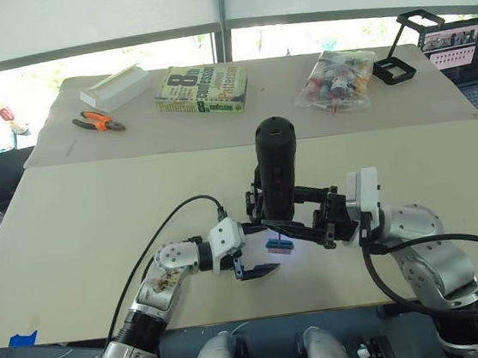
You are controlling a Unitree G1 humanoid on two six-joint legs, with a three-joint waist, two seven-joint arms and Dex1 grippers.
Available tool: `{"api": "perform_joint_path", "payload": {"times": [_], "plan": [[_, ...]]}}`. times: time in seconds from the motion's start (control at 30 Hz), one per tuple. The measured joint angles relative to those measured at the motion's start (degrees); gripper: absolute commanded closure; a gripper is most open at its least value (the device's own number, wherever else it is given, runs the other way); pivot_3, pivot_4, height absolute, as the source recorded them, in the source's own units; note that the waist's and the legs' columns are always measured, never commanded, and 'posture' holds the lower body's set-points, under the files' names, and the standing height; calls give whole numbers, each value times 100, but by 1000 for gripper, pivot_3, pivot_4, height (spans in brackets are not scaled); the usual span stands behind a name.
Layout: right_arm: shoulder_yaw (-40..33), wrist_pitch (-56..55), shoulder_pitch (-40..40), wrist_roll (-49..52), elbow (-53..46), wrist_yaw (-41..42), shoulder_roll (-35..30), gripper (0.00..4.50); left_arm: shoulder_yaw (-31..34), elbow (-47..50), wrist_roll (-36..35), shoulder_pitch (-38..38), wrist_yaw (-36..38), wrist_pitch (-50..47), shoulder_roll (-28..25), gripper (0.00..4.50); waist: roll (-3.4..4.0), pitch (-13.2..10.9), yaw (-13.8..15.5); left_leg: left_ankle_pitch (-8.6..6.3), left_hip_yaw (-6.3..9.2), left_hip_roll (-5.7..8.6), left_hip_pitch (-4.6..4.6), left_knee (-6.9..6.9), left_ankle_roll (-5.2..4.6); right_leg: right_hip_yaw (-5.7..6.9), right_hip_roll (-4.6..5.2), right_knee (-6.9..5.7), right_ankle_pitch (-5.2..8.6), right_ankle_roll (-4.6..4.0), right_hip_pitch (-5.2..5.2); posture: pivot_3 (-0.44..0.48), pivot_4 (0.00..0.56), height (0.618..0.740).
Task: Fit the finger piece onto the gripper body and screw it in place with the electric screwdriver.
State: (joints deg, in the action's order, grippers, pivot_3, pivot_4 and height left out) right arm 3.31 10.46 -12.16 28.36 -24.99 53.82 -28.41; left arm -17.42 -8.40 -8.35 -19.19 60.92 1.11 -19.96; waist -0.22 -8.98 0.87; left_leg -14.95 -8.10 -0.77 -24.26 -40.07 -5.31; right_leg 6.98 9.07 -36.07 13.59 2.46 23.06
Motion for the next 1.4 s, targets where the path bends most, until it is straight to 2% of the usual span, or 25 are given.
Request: {"api": "perform_joint_path", "payload": {"times": [1.4], "plan": [[0, -14, 144, -12, 183, 69, 1, 2593, -4, 38, 0, 26, -27, -61, 21, 21, 0, 1, 2, 0, 0, 1, 2, -3, 0, 0, 0, -1, 0, 0, -3, 0, 150, 740]]}}
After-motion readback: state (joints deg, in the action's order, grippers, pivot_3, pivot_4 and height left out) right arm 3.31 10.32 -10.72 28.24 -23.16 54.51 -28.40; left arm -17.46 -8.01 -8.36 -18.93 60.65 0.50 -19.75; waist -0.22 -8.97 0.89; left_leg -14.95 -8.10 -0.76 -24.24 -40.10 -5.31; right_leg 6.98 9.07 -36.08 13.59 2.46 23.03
